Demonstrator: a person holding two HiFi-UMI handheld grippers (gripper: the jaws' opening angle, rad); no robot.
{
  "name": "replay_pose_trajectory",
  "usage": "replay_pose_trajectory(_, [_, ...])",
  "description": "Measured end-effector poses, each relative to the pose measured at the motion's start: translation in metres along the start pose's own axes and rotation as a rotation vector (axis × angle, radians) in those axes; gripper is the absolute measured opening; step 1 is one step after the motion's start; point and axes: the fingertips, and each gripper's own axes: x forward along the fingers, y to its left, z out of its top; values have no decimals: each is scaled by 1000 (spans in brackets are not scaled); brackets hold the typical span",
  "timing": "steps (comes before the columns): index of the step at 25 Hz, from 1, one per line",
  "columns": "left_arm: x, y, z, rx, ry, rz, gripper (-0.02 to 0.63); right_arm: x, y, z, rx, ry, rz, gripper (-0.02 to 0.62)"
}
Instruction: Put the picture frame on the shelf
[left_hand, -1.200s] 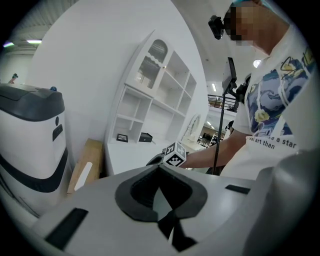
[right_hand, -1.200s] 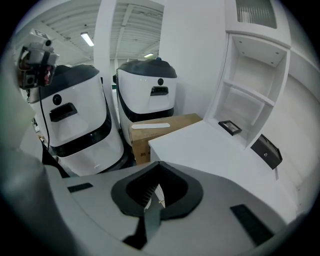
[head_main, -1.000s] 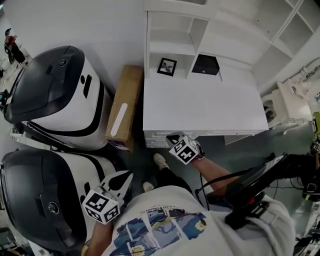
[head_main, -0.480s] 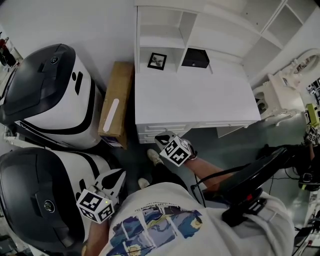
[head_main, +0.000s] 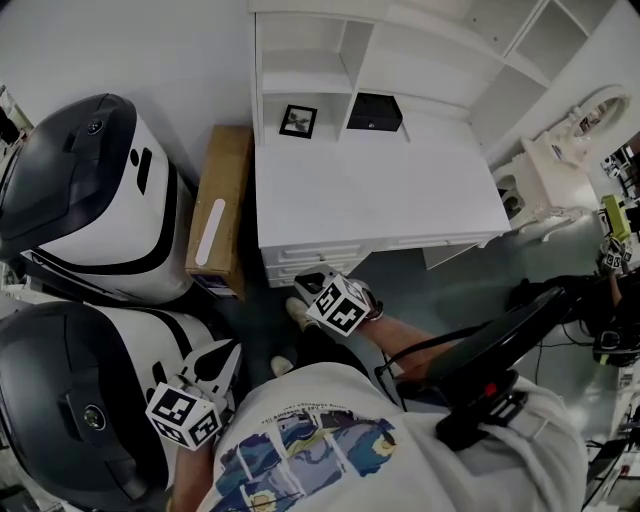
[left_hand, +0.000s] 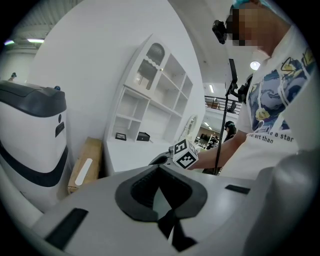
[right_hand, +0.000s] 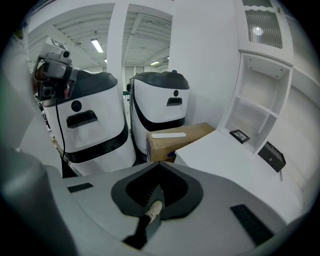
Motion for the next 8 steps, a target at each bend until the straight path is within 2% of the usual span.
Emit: replay_pose_trajectory(8, [-2, 0, -2, -1, 0, 1, 14, -1, 4, 3, -2, -5, 4, 25])
